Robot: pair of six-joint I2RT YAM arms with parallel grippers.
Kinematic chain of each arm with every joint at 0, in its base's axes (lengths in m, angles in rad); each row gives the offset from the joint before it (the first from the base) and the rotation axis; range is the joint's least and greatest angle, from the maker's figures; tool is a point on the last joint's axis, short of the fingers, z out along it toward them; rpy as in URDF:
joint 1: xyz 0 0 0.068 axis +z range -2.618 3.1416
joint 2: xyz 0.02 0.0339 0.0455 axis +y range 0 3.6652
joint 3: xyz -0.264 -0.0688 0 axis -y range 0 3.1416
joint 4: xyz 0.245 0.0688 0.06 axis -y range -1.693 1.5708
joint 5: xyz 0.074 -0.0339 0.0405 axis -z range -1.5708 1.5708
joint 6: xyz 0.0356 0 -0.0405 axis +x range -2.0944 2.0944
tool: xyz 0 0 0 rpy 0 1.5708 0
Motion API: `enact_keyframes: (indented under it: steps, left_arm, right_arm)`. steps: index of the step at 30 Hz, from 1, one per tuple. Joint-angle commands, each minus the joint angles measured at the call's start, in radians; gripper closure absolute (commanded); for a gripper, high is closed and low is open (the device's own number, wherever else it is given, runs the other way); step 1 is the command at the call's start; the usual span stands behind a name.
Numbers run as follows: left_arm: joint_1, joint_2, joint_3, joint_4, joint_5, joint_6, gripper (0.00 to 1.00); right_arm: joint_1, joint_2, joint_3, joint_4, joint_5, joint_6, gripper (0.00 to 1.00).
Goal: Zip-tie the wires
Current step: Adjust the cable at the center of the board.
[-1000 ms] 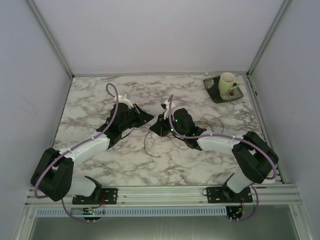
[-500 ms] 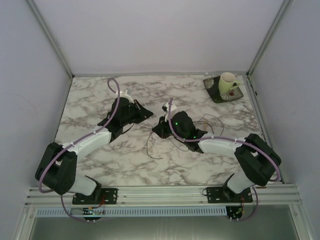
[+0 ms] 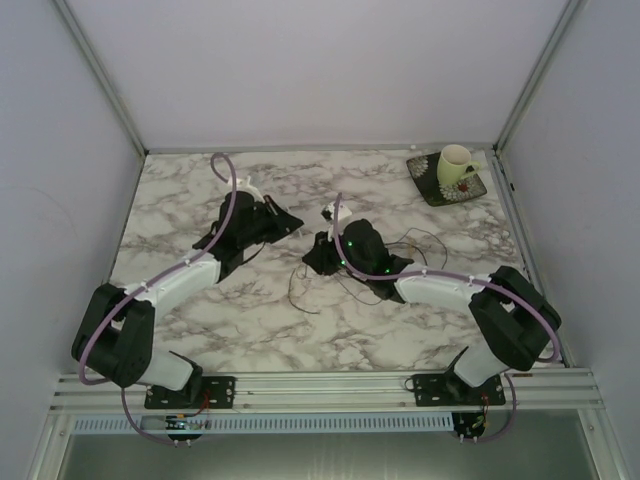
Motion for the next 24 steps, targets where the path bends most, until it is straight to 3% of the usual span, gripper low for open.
enact_keyframes:
  steps: [1, 5, 13, 18, 21, 24]
  left_arm:
    - [0.025, -0.030, -0.026, 0.076, -0.032, -0.005, 1.00]
    - [0.050, -0.076, -0.039, 0.020, -0.044, 0.020, 1.00]
    - [0.090, -0.166, -0.051, -0.125, -0.098, 0.082, 1.00]
    - [0.102, -0.220, -0.056, -0.174, -0.131, 0.091, 1.00]
    - [0.104, -0.246, -0.026, -0.214, -0.142, 0.103, 1.00]
    - [0.104, -0.260, 0.018, -0.268, -0.149, 0.122, 1.00]
  right_arm:
    - [-0.007, 0.003, 0.082, -0.076, -0.033, -0.008, 0.68]
    - [-0.028, -0.056, 0.075, -0.095, -0.017, -0.018, 0.51]
    - [-0.118, -0.238, -0.025, -0.160, 0.090, -0.074, 0.40]
    - [-0.145, -0.333, -0.081, -0.156, 0.138, -0.164, 0.26]
    - [-0.158, -0.379, -0.143, -0.076, 0.121, -0.215, 0.17]
    - [-0.164, -0.425, -0.261, 0.164, 0.056, -0.261, 0.01]
